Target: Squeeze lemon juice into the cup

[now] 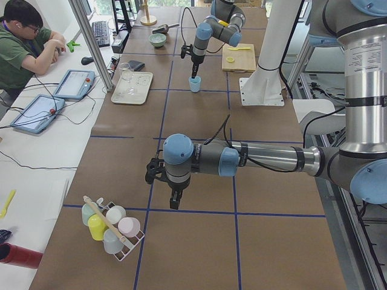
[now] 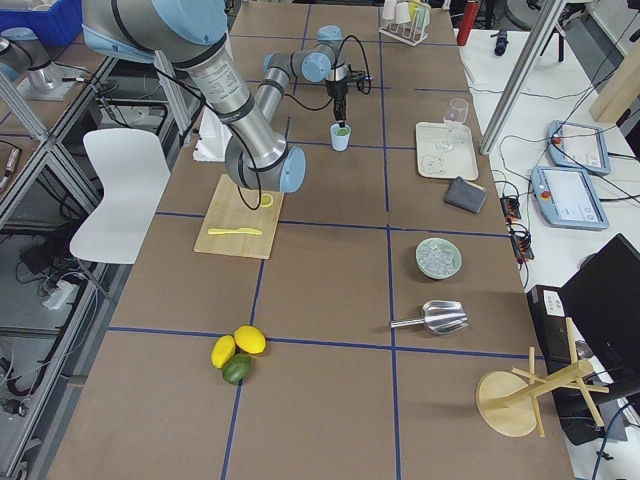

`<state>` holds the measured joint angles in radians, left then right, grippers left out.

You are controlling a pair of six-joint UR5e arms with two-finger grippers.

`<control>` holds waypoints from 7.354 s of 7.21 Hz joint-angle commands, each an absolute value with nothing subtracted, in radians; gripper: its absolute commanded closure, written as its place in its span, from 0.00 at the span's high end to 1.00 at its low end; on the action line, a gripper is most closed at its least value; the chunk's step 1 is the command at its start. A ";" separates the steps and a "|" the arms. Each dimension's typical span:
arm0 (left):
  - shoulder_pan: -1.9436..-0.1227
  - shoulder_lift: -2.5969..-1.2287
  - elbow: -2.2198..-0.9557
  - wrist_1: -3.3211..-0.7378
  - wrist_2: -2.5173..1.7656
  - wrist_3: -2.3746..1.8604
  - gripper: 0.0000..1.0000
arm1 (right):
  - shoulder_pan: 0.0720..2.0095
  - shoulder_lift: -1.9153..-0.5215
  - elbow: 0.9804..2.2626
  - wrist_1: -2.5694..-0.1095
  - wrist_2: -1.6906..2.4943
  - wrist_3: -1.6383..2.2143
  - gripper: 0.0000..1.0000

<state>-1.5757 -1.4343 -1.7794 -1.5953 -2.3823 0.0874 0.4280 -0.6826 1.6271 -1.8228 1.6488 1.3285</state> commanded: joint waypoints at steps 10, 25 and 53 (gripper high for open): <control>-1.566 -1.560 -1.783 -1.866 -2.382 0.077 1.00 | 1.131 -1.205 1.865 -1.832 2.109 0.295 1.00; -0.887 -1.723 -1.571 -2.198 -2.056 -0.821 0.64 | 1.526 -1.621 1.801 -1.786 2.264 -0.107 1.00; -0.700 -2.046 -1.569 -3.235 -1.696 -0.528 0.00 | 1.529 -1.621 1.758 -1.731 2.272 -0.095 1.00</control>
